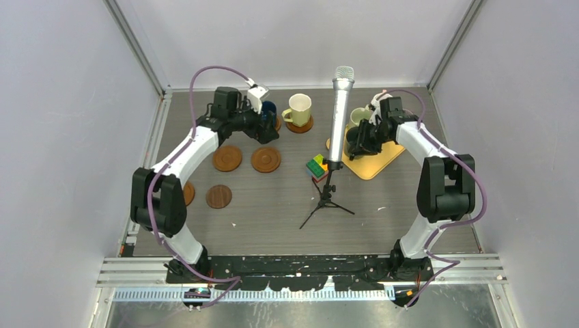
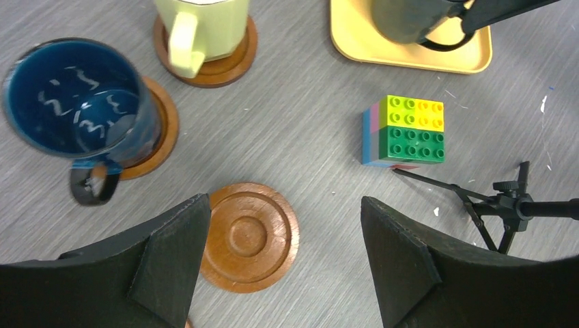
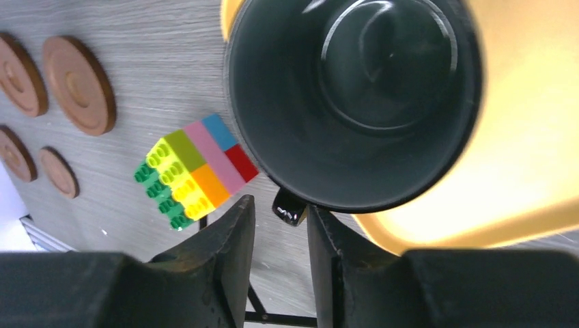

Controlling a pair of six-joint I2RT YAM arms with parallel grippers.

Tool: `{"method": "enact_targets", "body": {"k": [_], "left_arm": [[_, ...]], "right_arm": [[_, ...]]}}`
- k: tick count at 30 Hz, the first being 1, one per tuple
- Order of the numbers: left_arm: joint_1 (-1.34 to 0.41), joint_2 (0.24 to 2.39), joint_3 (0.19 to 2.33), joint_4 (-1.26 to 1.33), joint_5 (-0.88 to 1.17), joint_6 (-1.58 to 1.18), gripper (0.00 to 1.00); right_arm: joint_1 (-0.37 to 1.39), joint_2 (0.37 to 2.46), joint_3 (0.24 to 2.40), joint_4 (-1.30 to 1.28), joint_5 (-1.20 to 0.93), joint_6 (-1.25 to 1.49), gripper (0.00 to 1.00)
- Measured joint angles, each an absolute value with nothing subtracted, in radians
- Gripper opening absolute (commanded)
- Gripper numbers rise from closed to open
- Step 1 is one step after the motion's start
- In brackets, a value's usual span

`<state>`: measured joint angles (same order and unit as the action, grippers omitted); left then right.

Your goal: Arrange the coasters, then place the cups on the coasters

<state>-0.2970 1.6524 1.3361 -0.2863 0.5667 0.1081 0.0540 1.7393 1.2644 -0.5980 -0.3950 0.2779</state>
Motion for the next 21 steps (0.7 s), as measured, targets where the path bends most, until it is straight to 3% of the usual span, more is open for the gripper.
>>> {"method": "enact_targets", "body": {"k": [13, 21], "left_arm": [[-0.471, 1.809, 1.445, -0.319, 0.532, 0.111, 0.82], [-0.57, 1.971, 1.654, -0.385, 0.503, 0.125, 0.82]], "right_arm": [[0.137, 1.783, 1.357, -0.537, -0.496, 0.33, 0.5], [0.115, 1.732, 1.364, -0.535, -0.52, 0.319, 0.69]]}}
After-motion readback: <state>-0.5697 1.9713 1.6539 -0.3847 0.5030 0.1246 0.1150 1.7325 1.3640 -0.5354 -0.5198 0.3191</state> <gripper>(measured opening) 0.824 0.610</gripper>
